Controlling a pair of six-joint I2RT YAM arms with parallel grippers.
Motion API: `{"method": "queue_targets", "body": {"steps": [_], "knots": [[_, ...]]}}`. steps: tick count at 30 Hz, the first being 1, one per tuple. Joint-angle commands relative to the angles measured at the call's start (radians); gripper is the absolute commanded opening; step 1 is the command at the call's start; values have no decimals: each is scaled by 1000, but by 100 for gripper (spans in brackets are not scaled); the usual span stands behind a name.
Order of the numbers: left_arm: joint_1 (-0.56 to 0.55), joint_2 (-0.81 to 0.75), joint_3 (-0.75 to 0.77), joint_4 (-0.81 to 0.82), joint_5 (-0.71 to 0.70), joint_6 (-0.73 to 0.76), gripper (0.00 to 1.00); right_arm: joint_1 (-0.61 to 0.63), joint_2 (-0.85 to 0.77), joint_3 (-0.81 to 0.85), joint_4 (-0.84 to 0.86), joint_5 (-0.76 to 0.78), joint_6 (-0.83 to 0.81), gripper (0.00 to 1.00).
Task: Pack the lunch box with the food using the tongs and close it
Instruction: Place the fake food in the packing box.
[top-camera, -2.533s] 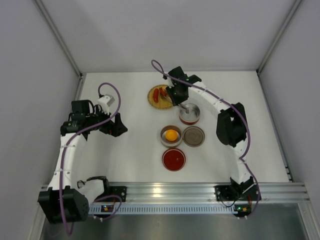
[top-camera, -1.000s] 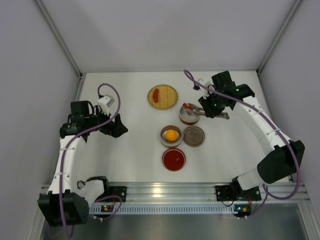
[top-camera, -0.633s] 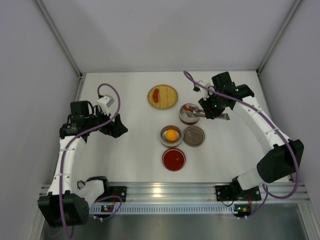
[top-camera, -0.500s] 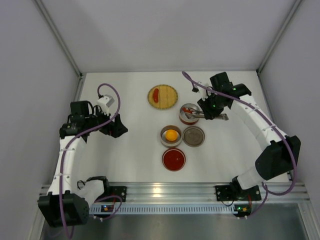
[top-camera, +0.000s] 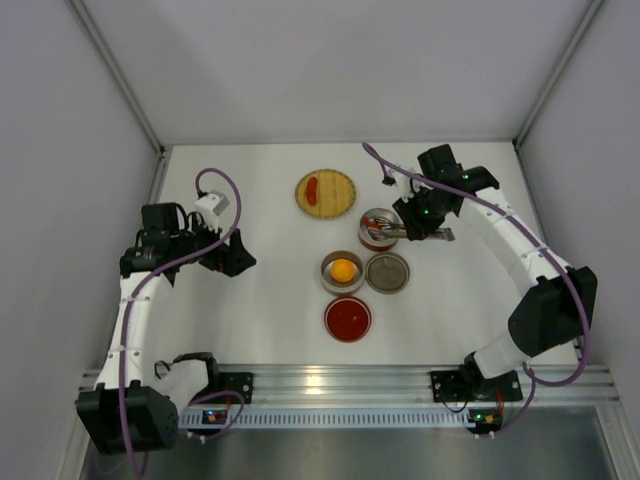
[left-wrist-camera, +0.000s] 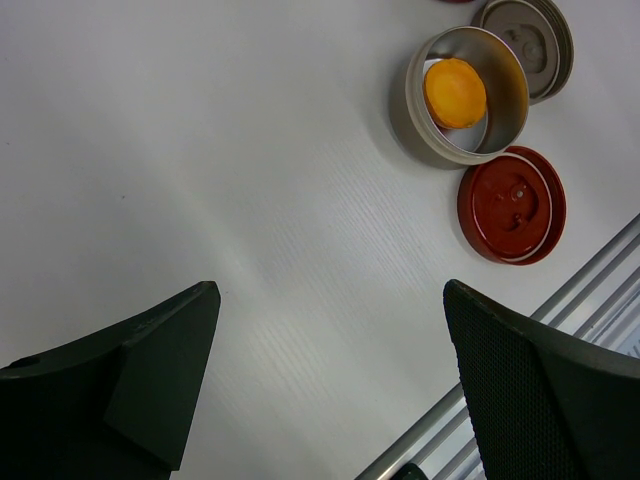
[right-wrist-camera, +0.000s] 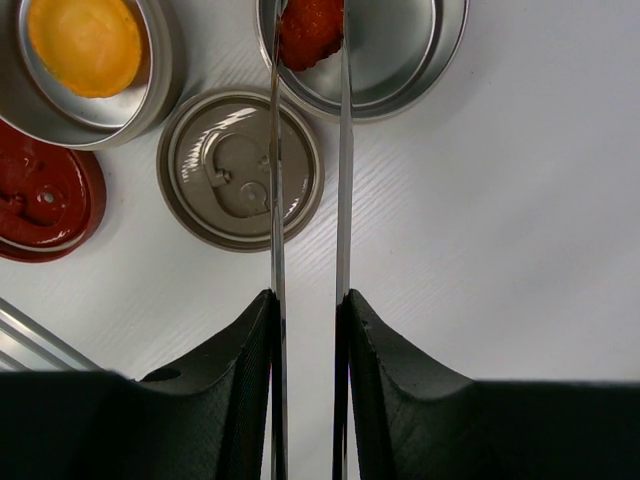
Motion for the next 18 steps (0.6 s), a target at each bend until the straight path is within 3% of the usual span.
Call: {"method": "queue_targets", "body": {"steps": [1,10,18], "knots": [[0,-7,0,37,28,9,98,-13,-5,60,-21,-39,-5,28],[-1,-7,1,35,30,7,98,-13,-5,80,-44,-24,-12,40],[-1,-6,4,35,30,7,98,-13,5,139,-61,-30,-5,41]]}}
